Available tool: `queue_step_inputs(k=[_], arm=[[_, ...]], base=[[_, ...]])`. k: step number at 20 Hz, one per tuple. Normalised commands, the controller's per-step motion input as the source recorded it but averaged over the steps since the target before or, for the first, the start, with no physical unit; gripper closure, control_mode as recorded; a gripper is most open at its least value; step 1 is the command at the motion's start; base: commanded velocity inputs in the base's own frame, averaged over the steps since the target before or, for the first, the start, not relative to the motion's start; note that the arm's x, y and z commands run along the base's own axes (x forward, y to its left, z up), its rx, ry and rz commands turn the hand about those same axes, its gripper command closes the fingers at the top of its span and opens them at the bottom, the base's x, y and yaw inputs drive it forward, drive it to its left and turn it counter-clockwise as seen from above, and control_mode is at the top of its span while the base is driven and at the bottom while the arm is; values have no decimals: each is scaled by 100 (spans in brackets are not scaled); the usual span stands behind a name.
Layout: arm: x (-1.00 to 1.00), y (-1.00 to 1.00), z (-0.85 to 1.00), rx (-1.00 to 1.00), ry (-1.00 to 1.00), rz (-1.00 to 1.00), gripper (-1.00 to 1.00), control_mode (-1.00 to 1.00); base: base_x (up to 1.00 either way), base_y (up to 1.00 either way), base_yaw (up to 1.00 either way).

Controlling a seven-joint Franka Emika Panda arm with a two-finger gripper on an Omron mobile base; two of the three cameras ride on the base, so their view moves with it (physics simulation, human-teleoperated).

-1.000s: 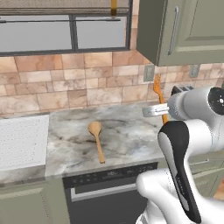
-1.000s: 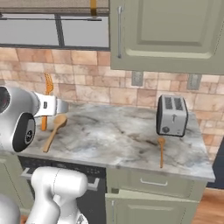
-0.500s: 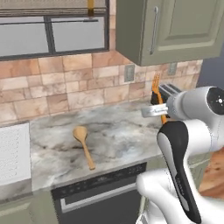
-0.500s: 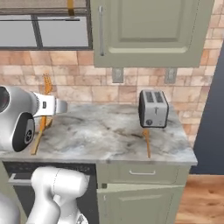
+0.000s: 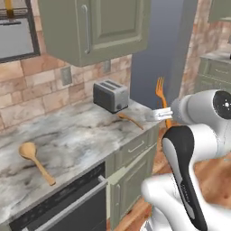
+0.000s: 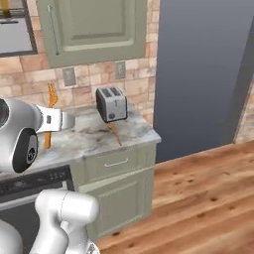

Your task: Organize the utensils by type. Pick up the wooden spoons from the counter and place them in the open cabinet. Then pick up the metallic utensils from the counter and place them in the open drawer.

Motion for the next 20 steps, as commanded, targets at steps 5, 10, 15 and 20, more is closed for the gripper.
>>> queue_step_inputs(k=[5, 10, 15, 20], arm=[[0, 0, 0, 0, 0, 0, 100, 100], [0, 0, 0, 0, 0, 0, 100, 100], [0, 0, 0, 0, 0, 0, 100, 100], [0, 0, 0, 0, 0, 0, 100, 100]], base=[[-60, 0, -61], [-68, -14, -61], [-59, -9, -63], [-23, -3, -68]])
